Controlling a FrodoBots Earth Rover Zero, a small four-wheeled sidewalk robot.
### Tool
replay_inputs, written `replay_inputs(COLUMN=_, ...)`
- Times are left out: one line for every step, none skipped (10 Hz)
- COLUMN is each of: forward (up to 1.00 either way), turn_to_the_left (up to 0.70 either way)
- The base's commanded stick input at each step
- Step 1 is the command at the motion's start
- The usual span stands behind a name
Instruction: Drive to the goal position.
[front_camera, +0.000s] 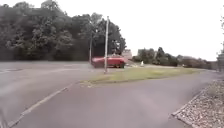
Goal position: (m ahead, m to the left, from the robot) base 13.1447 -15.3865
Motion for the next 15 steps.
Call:
replay_inputs(forward=1.0, turn_to_the_left=-0.4)
replay_inputs(forward=1.0, turn_to_the_left=-0.4)
replay_inputs(forward=1.0, turn_to_the_left=-0.4)
replay_inputs(forward=1.0, turn_to_the_left=-0.4)
replay_inputs(forward=1.0, turn_to_the_left=-0.4)
replay_inputs(forward=1.0, turn_to_the_left=-0.4)
replay_inputs(forward=1.0, turn_to_the_left=-0.4)
replay_inputs(forward=1.0, turn_to_the_left=-0.4)
replay_inputs(forward=1.0, turn_to_the_left=-0.4)
replay_inputs(forward=1.0, turn_to_the_left=-0.4)
replay_inputs(forward=1.0, turn_to_the_left=-0.4)
replay_inputs(forward=1.0, turn_to_the_left=-0.4)
replay_inputs(forward=1.0, turn_to_the_left=-0.4)
replay_inputs(forward=1.0, turn_to_the_left=-0.4)
replay_inputs(forward=1.0, turn_to_the_left=-0.4)
